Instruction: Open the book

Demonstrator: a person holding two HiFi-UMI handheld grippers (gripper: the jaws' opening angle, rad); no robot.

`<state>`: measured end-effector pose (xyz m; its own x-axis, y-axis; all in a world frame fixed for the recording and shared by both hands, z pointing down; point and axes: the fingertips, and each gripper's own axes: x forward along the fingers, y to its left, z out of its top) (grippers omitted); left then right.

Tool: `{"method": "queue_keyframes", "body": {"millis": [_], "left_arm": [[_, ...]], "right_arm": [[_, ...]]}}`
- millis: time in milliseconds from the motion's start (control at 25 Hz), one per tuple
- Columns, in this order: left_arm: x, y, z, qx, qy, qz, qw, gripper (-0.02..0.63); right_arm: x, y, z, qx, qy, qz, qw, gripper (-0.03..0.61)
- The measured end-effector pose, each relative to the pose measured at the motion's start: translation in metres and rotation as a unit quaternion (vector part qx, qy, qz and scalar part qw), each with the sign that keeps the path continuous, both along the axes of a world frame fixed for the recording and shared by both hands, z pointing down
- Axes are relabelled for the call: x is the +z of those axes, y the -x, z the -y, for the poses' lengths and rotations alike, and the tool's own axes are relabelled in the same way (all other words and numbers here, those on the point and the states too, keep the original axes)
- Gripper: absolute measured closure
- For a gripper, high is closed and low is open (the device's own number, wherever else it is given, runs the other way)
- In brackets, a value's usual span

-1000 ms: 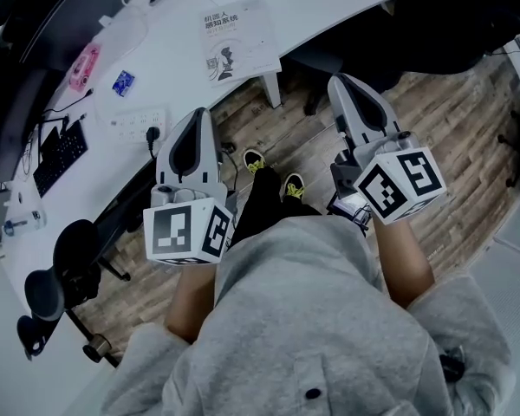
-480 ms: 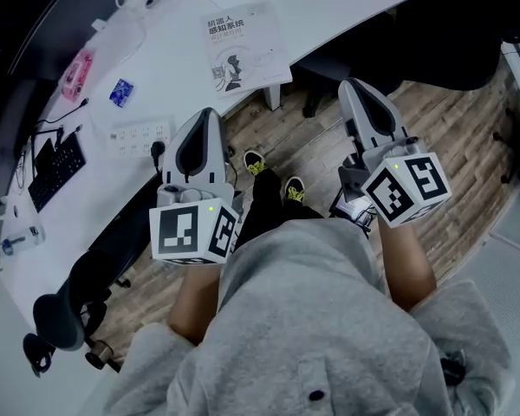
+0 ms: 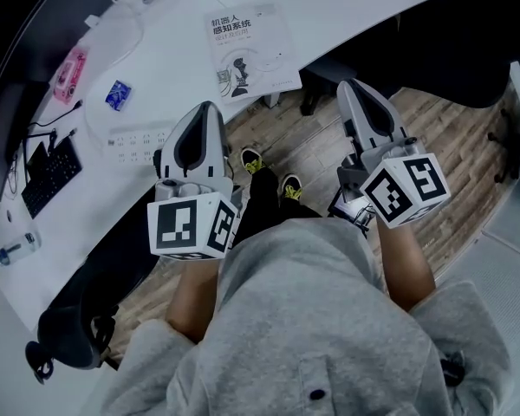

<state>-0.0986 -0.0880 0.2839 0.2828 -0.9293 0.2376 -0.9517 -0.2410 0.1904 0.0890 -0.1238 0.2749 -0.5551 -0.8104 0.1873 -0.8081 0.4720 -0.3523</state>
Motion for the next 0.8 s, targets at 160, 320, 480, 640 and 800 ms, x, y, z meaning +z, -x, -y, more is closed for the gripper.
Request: {"method": "queue_keyframes", "body": {"millis": [160,320,480,640,800], "left_arm": [[0.003,0.007,0.008,-0.004,0.005,0.0,1.0,0.604],[0.011,0.012,0.013,-0.008,0.013,0.0,0.9999,0.604],[0.02,0.015,0.016,-0.009,0.024,0.003,0.9997,0.604],[0.03,0.013,0.018,-0.002,0.036,0.006,0.9993,0.604],[0.04,0.013,0.023,-0.001,0.047,0.012,0.9988,0.604]], "right_arm": [[0.005,0.005,0.006,-0.001,0.007,-0.002,1.0,0.552],[0.012,0.012,0.011,-0.011,0.015,-0.004,1.0,0.551],[0.019,0.012,0.016,-0.011,0.027,0.006,1.0,0.551],[0.026,0.011,0.022,-0.01,0.033,0.009,0.999,0.551],[0.034,0.011,0.028,-0.014,0.047,0.026,0.998,0.549]]}}
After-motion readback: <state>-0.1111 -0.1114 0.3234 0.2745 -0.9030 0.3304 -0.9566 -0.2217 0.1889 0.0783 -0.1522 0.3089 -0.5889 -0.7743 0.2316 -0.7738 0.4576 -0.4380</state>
